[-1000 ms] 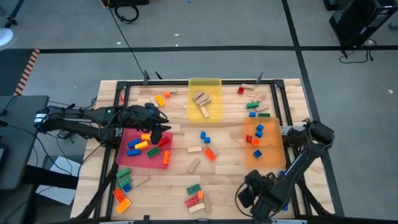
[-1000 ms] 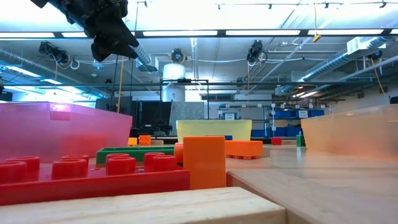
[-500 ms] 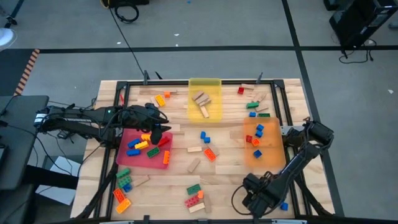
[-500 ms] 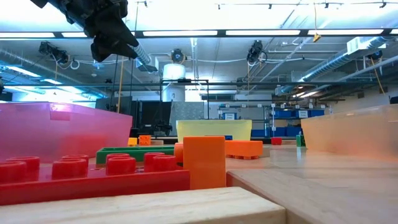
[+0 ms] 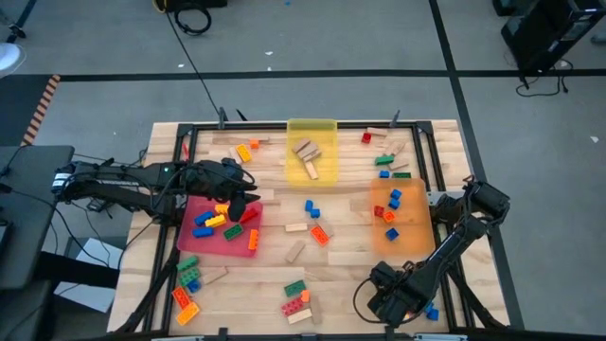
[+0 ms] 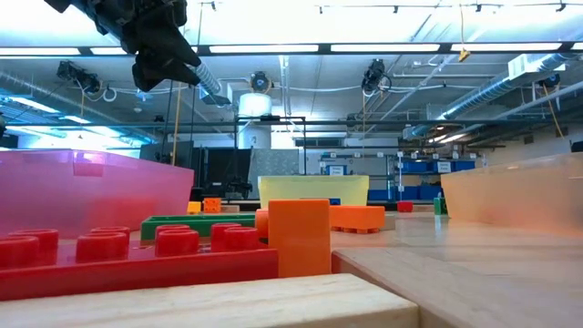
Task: Sort blocks by size
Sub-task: Put the wooden block into the yellow bin
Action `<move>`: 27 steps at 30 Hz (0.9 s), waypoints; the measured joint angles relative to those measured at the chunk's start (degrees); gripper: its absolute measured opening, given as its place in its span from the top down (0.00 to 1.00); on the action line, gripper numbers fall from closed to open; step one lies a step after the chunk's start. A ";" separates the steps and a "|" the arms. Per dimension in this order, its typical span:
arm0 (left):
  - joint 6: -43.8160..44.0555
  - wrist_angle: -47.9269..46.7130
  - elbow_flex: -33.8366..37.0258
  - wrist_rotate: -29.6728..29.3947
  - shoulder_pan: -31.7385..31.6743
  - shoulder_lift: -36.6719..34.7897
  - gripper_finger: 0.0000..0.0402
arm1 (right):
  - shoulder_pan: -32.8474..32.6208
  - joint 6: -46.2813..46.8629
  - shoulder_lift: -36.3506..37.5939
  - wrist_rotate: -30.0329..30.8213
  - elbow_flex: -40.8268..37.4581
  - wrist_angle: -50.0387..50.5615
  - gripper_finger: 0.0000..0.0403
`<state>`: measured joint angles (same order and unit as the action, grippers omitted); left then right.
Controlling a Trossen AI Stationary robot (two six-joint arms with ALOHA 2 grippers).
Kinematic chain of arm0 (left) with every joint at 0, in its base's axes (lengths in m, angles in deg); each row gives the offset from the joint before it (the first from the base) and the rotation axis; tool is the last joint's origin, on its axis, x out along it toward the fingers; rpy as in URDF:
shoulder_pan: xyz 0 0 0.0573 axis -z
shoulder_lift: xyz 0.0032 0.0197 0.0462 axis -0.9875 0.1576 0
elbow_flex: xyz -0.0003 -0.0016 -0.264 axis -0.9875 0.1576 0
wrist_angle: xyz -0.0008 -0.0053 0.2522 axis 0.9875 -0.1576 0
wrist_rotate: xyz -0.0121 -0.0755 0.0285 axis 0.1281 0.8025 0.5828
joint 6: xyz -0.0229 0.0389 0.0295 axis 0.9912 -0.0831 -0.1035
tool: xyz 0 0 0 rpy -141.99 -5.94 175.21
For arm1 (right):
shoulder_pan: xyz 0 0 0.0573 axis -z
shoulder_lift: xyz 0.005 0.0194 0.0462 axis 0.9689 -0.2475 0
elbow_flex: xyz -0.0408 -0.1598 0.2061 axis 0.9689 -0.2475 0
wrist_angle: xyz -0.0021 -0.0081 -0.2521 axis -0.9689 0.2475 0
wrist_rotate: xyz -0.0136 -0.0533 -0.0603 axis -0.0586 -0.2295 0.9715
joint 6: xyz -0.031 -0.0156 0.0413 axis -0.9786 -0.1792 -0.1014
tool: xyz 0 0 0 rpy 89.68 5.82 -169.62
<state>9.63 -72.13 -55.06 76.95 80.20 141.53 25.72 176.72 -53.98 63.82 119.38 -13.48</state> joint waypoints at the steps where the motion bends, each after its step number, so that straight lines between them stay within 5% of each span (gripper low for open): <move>1: -0.29 0.01 0.00 0.00 0.00 0.00 0.56 | 0.02 0.24 -0.02 -0.40 0.00 -0.14 0.61; 10: -6.21 -1.50 0.00 -0.02 0.00 -2.29 0.56 | 1.35 2.20 -0.67 0.12 4.04 -1.40 0.97; 27: -15.05 -1.58 0.00 -0.09 0.00 -6.95 0.56 | 4.24 2.65 -0.48 0.26 7.72 0.25 0.76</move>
<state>-5.42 -73.70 -55.06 76.86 80.20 134.58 29.96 179.36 -54.47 64.08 127.09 -13.23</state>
